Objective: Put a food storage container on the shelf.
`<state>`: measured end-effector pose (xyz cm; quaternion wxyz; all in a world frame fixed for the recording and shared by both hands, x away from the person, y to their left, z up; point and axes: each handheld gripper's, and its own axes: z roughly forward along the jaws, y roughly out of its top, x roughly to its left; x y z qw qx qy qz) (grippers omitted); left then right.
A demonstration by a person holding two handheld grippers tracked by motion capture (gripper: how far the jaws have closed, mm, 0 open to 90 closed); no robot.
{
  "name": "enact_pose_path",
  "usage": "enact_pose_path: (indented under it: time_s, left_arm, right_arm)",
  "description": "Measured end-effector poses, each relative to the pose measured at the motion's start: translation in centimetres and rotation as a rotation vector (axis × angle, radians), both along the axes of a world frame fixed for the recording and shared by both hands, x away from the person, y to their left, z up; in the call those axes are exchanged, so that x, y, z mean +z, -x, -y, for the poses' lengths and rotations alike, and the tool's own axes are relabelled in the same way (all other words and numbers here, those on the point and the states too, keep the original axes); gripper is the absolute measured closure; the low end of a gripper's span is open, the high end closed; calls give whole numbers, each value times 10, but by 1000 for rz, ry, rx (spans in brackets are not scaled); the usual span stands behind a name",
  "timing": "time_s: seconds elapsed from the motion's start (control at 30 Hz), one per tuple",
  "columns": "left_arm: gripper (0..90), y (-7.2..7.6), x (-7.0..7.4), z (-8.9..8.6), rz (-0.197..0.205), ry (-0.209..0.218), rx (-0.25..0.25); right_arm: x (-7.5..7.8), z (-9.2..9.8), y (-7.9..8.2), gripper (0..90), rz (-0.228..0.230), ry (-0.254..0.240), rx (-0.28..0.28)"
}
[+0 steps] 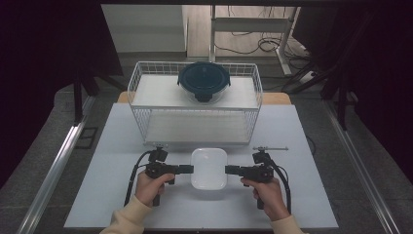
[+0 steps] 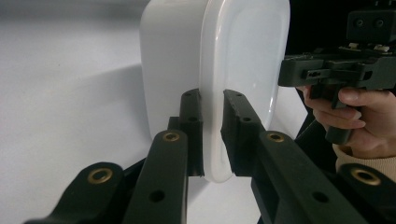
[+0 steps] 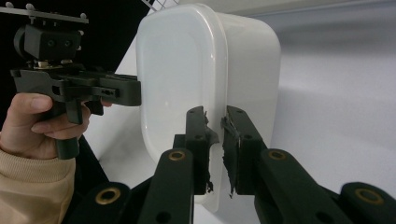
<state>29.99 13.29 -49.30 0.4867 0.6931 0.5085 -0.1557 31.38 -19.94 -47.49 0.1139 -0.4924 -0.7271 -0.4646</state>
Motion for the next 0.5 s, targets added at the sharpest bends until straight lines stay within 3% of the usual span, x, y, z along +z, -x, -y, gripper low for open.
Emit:
enact_pose_path:
  time_s: [0.37, 0.5]
  left_arm:
    - [792, 10, 27, -3, 95, -7, -6]
    - [792, 12, 32, -4, 113, -11, -4]
  right_arm:
    - [25, -2, 10, 800, 89, -13, 10]
    - [30, -3, 12, 800, 110, -8, 12]
